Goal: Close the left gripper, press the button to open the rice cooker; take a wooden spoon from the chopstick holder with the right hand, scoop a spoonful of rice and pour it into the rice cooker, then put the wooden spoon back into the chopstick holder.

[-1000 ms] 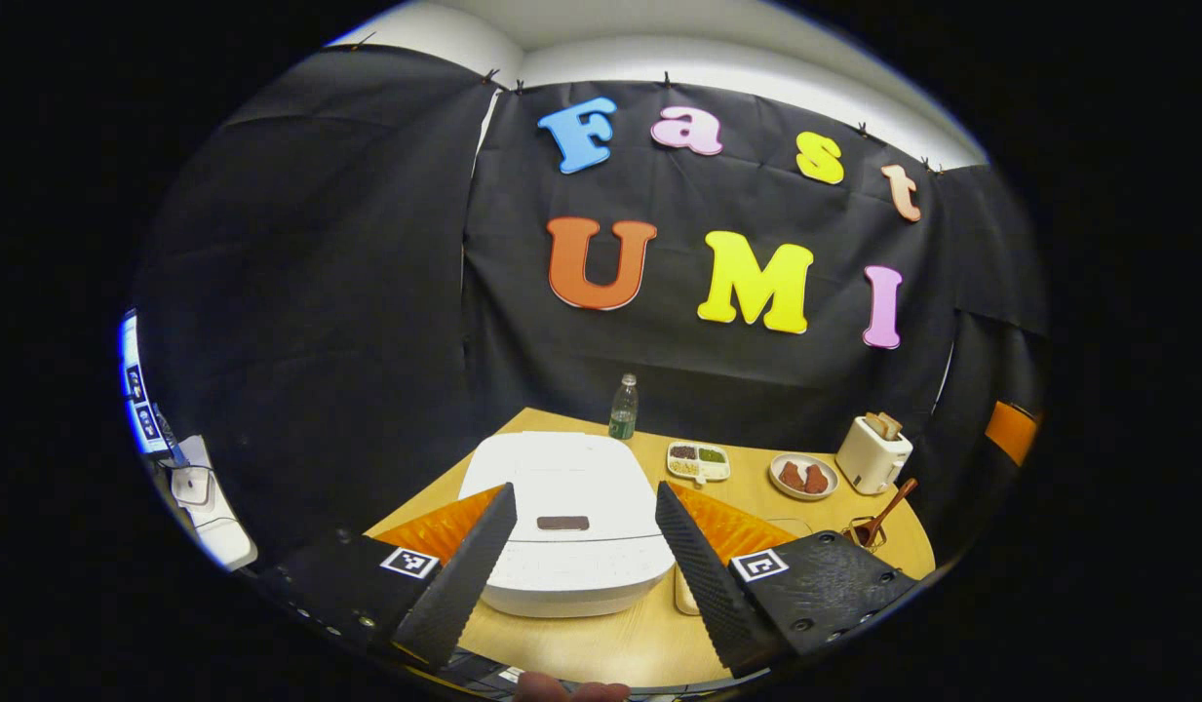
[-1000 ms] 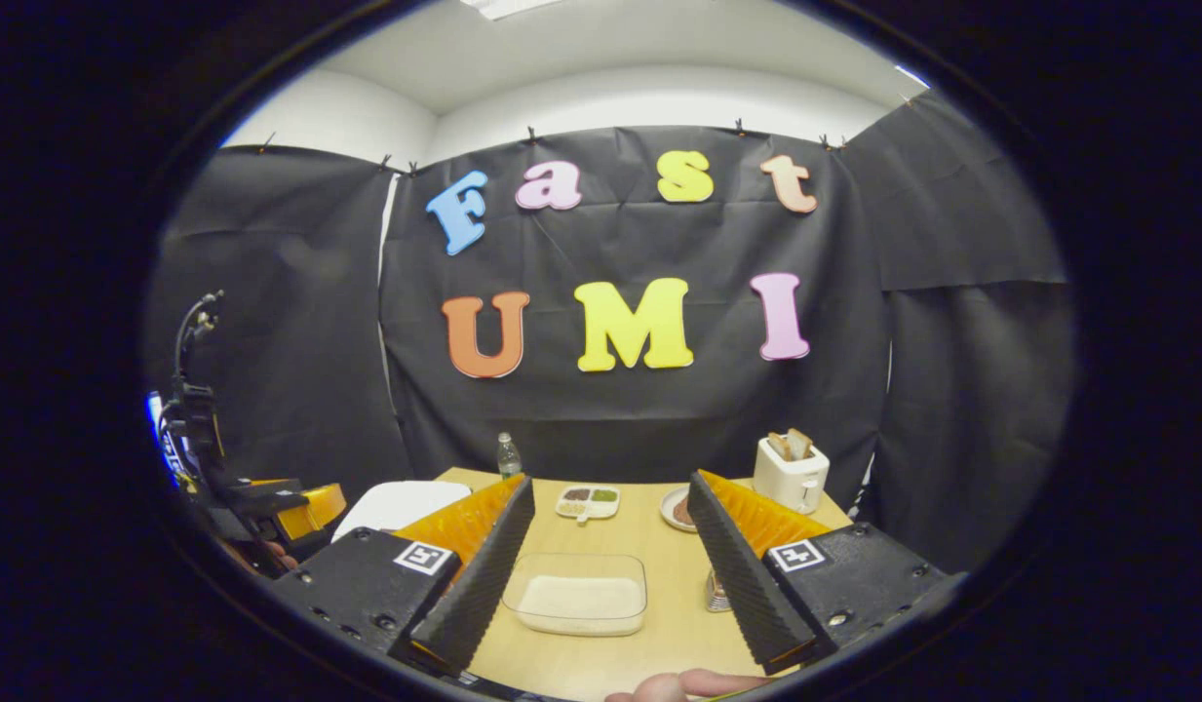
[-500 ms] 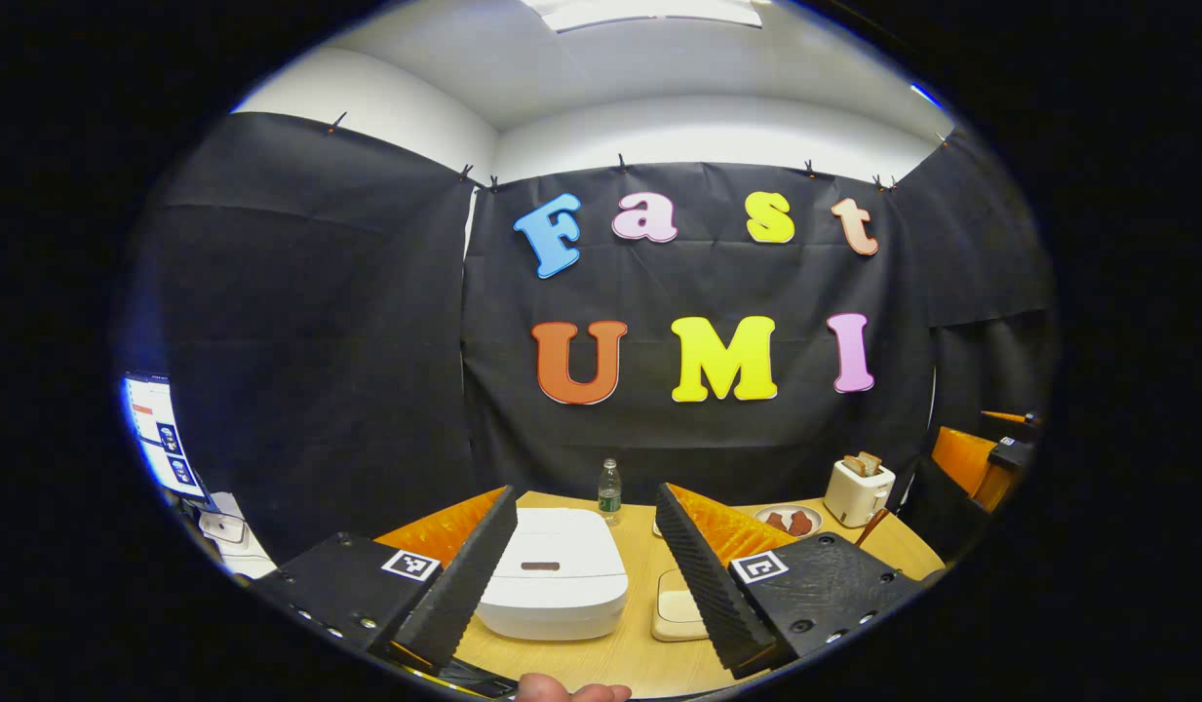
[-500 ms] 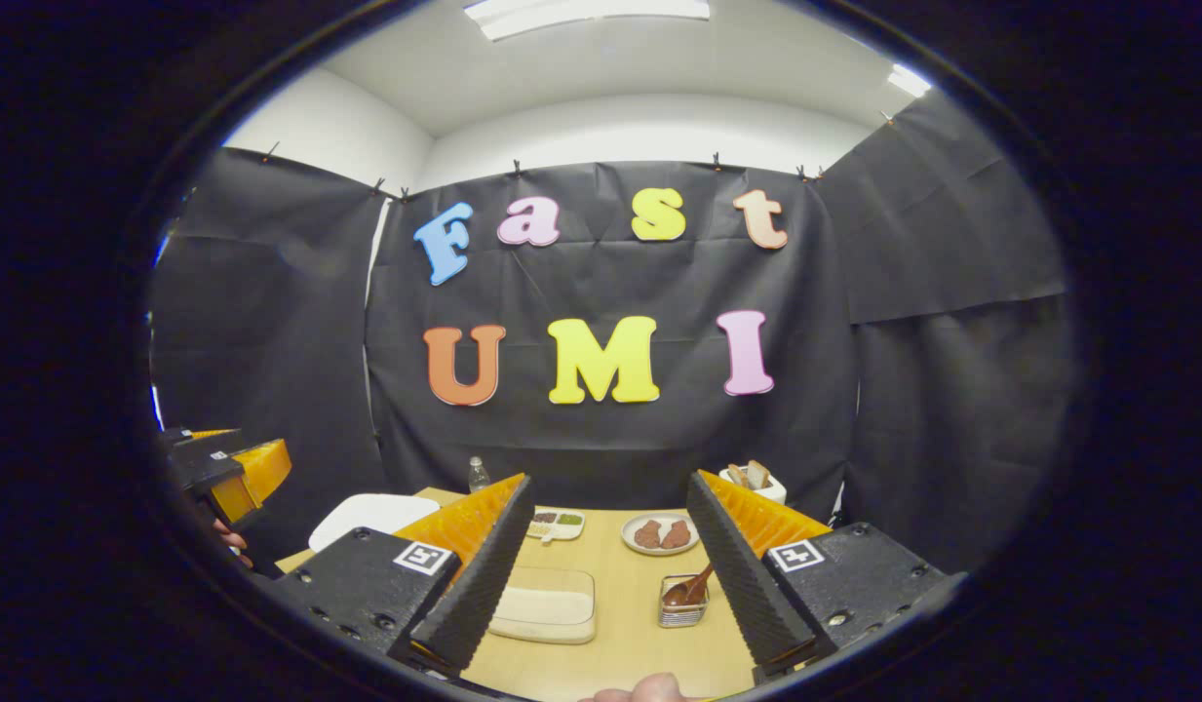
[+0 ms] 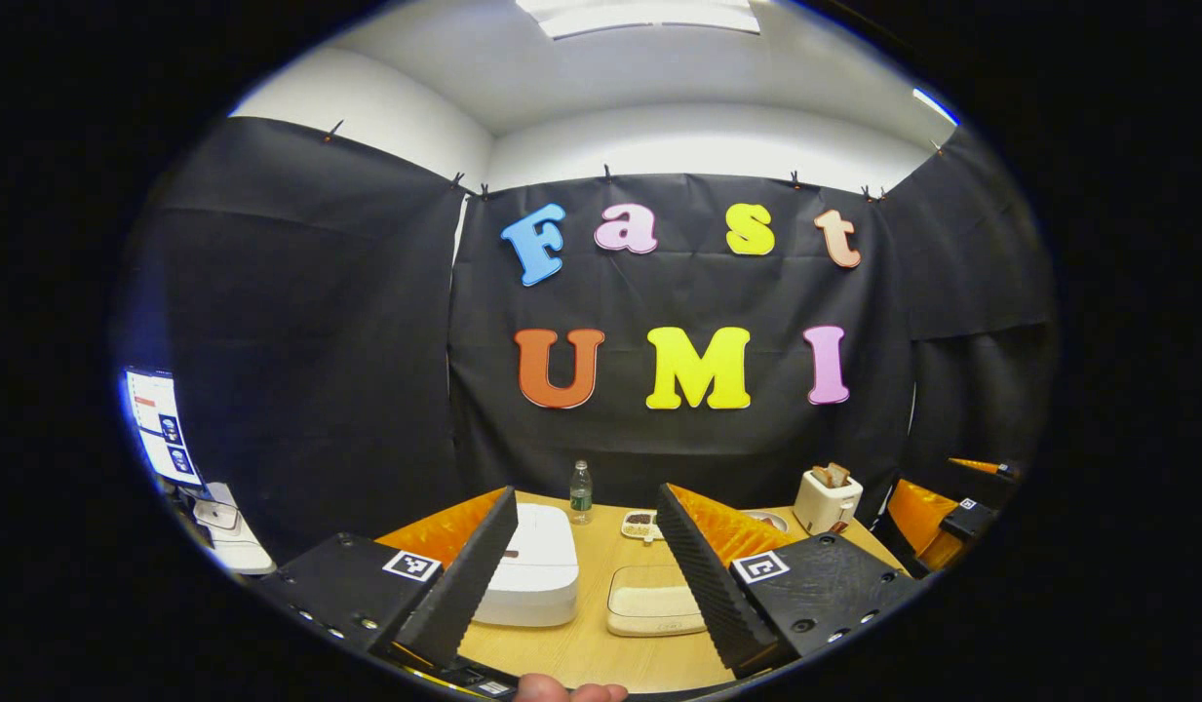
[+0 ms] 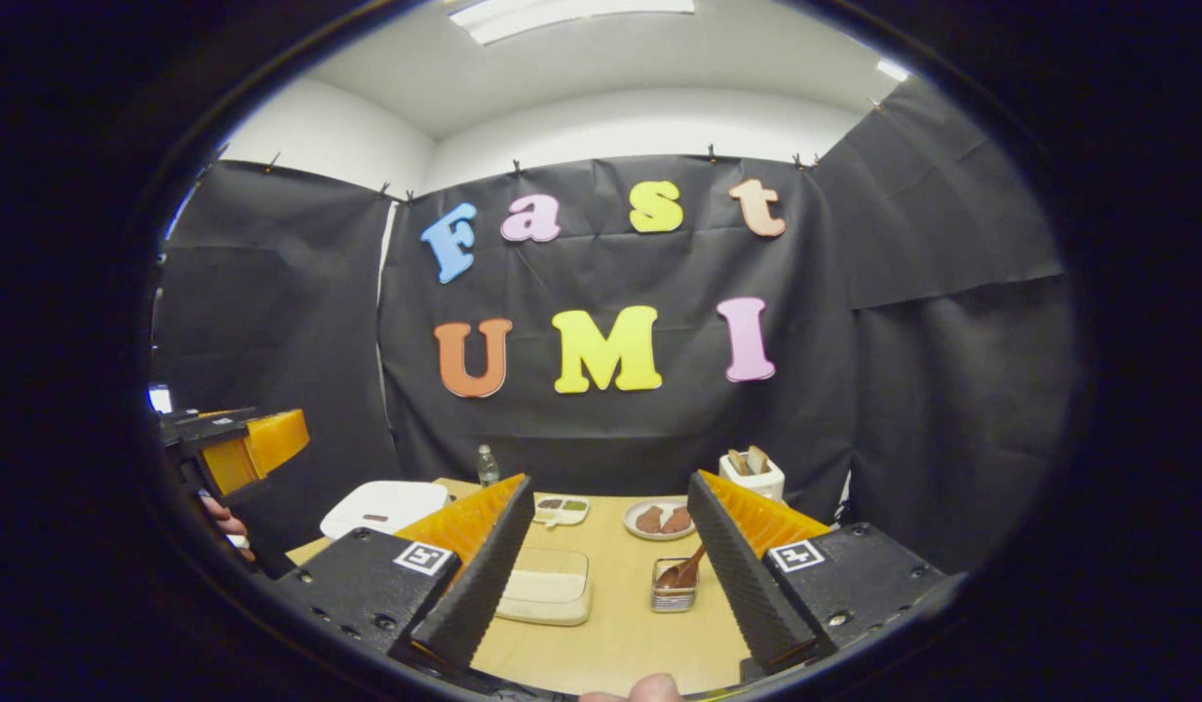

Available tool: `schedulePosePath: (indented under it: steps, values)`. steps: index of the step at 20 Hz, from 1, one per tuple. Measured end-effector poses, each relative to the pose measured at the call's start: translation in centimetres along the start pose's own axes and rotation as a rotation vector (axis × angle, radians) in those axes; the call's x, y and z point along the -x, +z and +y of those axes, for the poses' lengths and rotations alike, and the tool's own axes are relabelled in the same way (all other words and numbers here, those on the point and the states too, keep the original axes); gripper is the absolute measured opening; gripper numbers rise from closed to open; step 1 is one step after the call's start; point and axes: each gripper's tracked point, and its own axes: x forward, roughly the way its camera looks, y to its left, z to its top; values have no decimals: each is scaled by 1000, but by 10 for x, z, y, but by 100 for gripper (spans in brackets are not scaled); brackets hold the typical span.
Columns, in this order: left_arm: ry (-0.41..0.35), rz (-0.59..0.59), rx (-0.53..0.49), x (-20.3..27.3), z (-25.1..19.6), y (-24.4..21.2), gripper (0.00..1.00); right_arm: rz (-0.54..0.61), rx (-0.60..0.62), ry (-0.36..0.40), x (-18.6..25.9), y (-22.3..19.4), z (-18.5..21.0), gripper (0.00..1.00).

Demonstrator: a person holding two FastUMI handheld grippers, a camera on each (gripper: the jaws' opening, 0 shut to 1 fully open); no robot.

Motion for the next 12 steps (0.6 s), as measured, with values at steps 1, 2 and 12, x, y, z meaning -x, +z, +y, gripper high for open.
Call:
schedulePosePath:
  steps: [1,2,12]
  values:
    - [-6,-1,-3,0,-2,0,94,1,1,-5,1,1,-2,100]
    - [-8,-3,-3,0,-4,1,93,-3,0,-12,2,4,-4,100]
    - [-57,-5,9,-1,1,6,93,-13,-1,-44,8,13,12,100]
